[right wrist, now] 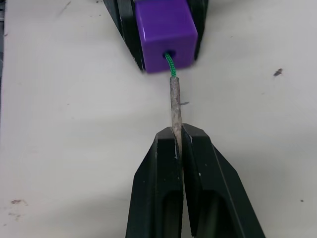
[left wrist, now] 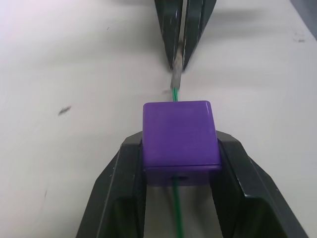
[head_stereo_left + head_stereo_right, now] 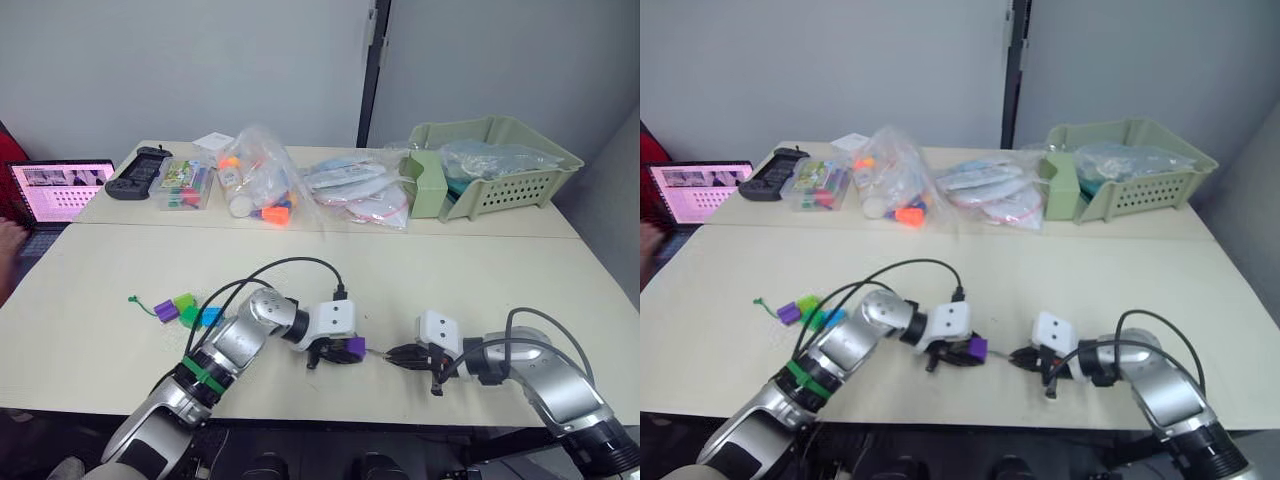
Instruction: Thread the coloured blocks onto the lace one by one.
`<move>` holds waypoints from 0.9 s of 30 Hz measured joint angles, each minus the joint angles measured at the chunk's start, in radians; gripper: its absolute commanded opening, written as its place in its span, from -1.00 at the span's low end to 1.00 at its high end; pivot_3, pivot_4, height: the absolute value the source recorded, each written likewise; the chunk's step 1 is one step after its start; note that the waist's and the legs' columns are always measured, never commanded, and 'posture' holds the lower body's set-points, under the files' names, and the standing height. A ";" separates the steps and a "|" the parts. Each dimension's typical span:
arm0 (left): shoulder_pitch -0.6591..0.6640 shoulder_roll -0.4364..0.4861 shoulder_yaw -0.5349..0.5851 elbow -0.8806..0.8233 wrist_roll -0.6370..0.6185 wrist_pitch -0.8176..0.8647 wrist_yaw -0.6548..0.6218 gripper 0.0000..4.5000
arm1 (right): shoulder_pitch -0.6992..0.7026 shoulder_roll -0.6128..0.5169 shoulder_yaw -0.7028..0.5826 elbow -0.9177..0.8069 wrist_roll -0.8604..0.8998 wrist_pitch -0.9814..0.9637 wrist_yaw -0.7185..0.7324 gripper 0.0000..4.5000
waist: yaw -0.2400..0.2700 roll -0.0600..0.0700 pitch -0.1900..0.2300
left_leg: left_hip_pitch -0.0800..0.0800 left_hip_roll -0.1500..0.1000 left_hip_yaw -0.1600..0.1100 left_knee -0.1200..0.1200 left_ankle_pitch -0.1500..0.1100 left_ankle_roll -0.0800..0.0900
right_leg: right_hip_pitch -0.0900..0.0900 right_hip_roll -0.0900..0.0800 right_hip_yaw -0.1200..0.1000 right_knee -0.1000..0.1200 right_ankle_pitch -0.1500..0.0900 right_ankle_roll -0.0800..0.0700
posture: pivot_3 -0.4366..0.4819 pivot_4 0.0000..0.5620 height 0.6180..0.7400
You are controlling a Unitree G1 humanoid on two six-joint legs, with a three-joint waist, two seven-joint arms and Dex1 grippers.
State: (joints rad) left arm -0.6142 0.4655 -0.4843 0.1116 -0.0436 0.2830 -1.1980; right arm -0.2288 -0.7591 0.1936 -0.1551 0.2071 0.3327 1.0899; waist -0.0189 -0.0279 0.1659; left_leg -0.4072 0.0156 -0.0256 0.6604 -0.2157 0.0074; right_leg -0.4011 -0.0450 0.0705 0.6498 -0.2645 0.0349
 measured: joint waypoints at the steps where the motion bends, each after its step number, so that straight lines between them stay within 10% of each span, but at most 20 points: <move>1: 0.004 0.017 0.009 -0.004 -0.003 -0.001 -0.007 -0.46 | -0.002 0.000 0.000 0.001 -0.001 0.001 0.000 -1.00 | 0.000 0.000 0.000 | -0.001 0.000 0.000 0.000 0.000 0.000 | -0.001 0.000 0.000 0.000 0.000 0.000 | -0.05 -0.47 1.00; 9: 0.049 0.401 0.184 0.189 -0.028 -0.302 -0.146 -0.46 | -0.052 -0.026 0.029 -0.053 0.000 0.067 0.030 -1.00 | -0.018 0.001 0.000 | 0.002 0.002 0.001 -0.002 0.000 0.000 | -0.001 0.001 -0.001 0.001 0.001 -0.002 | -0.05 -0.47 1.00; 21: 0.036 0.418 0.229 0.353 -0.013 -0.499 -0.160 -0.46 | -0.069 -0.019 0.035 -0.053 0.000 0.088 0.026 -1.00 | -0.001 0.001 0.000 | 0.001 0.002 0.002 -0.001 0.000 0.000 | -0.002 0.000 -0.001 0.005 0.000 -0.002 | -0.05 -0.47 1.00; 22: 0.034 0.418 0.229 0.353 -0.011 -0.494 -0.162 0.00 | -0.069 -0.017 0.035 -0.053 0.000 0.090 0.024 -1.00 | -0.001 0.001 0.000 | 0.002 0.002 0.002 -0.001 0.000 0.000 | -0.003 0.000 -0.001 0.005 0.000 -0.002 | -0.05 -0.47 1.00; 27: 0.001 0.421 0.227 0.344 0.013 -0.415 -0.183 0.74 | -0.070 -0.006 0.038 -0.068 0.000 0.104 0.017 -1.00 | -0.002 0.001 0.000 | 0.001 0.002 0.002 0.000 0.000 0.000 | -0.003 0.001 -0.001 0.006 0.000 -0.002 | -0.05 -0.47 1.00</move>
State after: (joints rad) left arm -0.6128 0.8863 -0.2577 0.4556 -0.0308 -0.1317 -1.3813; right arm -0.2991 -0.7652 0.2312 -0.2228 0.2075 0.4366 1.1067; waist -0.0205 -0.0271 0.1658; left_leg -0.4059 0.0171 -0.0235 0.6602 -0.2157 0.0074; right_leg -0.4044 -0.0445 0.0699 0.6561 -0.2642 0.0329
